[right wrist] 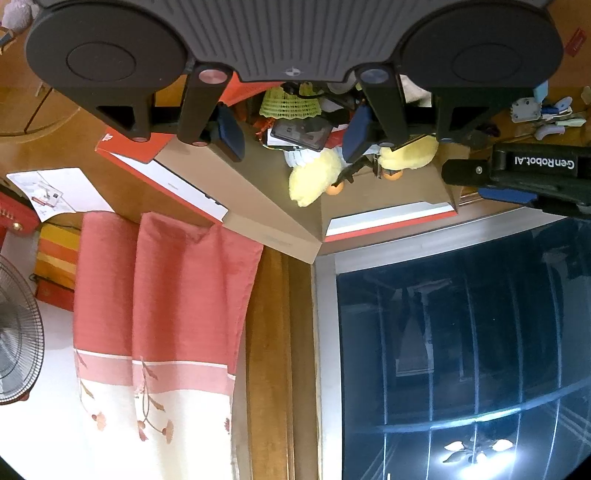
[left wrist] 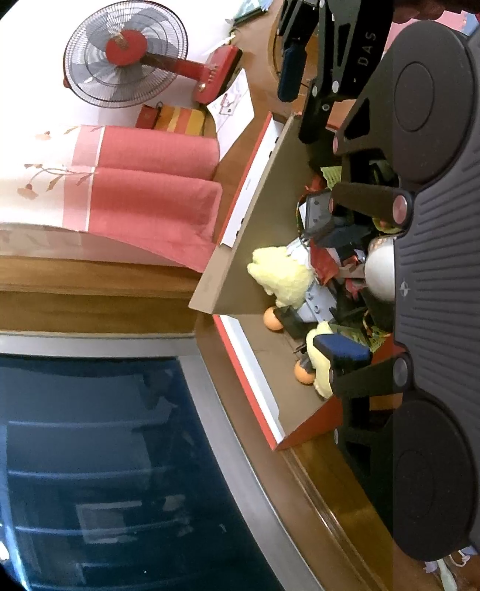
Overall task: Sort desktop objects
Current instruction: 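Open the left tool to drop the ball into the box while the right tool drops the tape, then withdraw both open tools from the box back over the desk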
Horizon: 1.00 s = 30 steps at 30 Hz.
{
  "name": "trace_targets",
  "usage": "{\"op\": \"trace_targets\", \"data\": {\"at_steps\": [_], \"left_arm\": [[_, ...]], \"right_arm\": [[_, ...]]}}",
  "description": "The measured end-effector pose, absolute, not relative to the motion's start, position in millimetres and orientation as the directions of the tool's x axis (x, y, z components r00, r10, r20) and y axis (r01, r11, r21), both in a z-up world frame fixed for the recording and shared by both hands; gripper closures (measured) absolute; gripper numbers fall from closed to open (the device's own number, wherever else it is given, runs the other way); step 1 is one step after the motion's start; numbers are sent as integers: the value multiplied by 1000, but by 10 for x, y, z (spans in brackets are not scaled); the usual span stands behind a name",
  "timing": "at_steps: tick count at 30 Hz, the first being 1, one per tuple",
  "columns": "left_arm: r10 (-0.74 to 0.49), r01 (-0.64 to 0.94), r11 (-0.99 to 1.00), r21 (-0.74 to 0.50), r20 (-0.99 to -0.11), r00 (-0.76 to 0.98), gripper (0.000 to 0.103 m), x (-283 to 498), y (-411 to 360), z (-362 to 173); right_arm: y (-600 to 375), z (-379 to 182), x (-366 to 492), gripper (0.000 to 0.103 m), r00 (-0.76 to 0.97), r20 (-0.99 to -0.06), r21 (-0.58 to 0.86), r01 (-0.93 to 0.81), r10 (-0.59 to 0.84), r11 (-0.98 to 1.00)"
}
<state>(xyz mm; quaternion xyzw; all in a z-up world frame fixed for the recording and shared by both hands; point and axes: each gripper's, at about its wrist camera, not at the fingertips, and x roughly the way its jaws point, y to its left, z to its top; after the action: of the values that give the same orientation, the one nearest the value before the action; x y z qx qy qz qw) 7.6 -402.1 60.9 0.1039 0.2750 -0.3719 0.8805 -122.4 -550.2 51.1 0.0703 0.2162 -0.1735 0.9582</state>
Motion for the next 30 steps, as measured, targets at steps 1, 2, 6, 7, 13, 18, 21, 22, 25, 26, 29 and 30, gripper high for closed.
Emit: {"op": "trace_targets", "data": {"at_steps": [1, 2, 6, 7, 13, 18, 21, 22, 25, 26, 29, 30], "left_arm": [[-597, 711, 703, -20, -560, 574, 44, 70, -4021, 610], [-597, 710, 704, -19, -558, 576, 42, 64, -4021, 611], [-592, 703, 711, -22, -560, 580, 36, 52, -3993, 609], [-590, 702, 712, -22, -560, 582, 36, 53, -3979, 610], [-562, 670, 742, -23, -566, 603, 35, 88, -3811, 606], [-515, 619, 785, -22, -579, 633, 35, 143, -3539, 579], [-479, 577, 817, -25, -587, 653, 35, 177, -3319, 558], [-466, 562, 827, -26, -589, 660, 35, 188, -3243, 551], [-428, 517, 856, -25, -595, 680, 35, 219, -3001, 533], [-415, 502, 865, -25, -598, 686, 35, 229, -2926, 527], [-372, 451, 892, -23, -604, 705, 35, 246, -2690, 508], [-358, 432, 902, -26, -605, 711, 35, 248, -2607, 506]], "right_arm": [[-5508, 510, -1230, 42, 846, -439, 61, 363, -302, 930], [-5514, 510, -1232, 41, 846, -440, 62, 363, -301, 930], [-5530, 507, -1213, 41, 848, -441, 67, 357, -294, 932], [-5527, 507, -1206, 41, 849, -441, 68, 355, -291, 932], [-5422, 491, -1093, 40, 860, -443, 77, 319, -255, 944], [-5205, 466, -944, 40, 872, -449, 82, 256, -194, 963], [-5046, 463, -840, 40, 878, -453, 83, 212, -153, 974], [-4990, 463, -802, 40, 881, -453, 84, 196, -138, 977], [-4813, 470, -683, 40, 886, -455, 85, 145, -91, 986], [-4747, 474, -646, 40, 888, -455, 85, 126, -74, 988], [-4552, 481, -534, 39, 891, -454, 80, 69, -26, 994], [-4490, 481, -496, 39, 890, -455, 79, 50, -9, 996]]}}
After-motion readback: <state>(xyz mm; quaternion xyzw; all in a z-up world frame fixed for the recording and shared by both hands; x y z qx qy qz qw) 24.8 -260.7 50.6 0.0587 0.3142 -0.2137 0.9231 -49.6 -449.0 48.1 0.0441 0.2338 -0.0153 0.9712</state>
